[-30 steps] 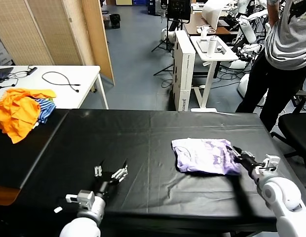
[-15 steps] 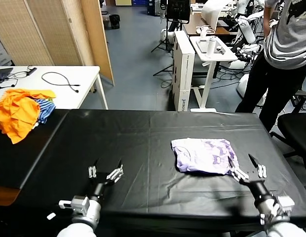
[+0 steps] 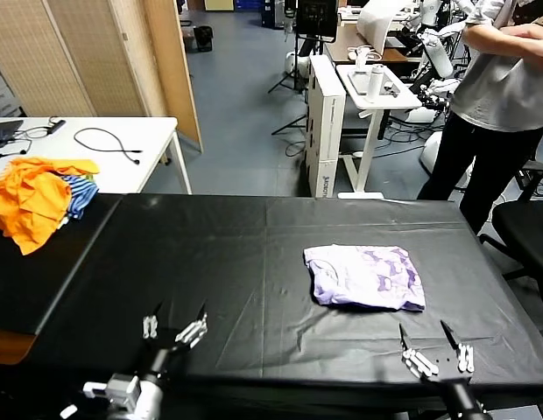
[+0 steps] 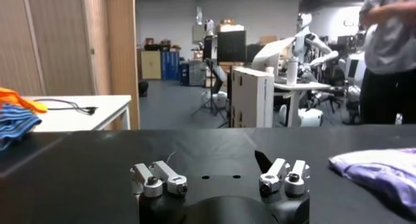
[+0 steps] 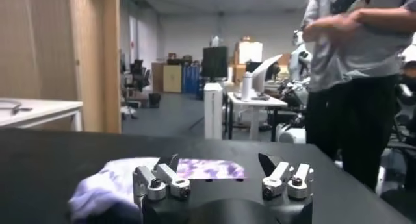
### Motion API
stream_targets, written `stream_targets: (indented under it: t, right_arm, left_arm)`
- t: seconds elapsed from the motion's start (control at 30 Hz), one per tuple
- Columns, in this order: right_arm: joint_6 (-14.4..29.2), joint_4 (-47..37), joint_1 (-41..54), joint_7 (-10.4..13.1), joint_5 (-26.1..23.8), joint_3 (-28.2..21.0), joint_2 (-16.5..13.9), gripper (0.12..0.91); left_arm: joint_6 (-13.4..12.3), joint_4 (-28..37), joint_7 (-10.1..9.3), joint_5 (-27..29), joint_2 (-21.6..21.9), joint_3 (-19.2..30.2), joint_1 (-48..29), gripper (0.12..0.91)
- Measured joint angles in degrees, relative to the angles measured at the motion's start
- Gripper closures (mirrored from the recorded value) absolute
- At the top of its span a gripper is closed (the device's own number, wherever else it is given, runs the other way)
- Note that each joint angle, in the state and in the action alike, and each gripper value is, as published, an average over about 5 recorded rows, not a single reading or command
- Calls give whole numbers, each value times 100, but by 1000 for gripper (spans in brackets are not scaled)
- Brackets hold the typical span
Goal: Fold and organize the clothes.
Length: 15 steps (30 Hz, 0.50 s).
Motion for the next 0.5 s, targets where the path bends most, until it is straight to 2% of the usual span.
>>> stream_targets:
  t: [0.17, 0.5]
  right_arm:
    - [-219, 125, -206, 110, 20, -12, 89, 118]
    - [-427, 403, -521, 171, 35, -1, 182, 118]
  left_arm:
    - [69, -157, -168, -145, 115, -115, 334, 123]
    - [59, -343, -207, -217, 190, -256, 669, 123]
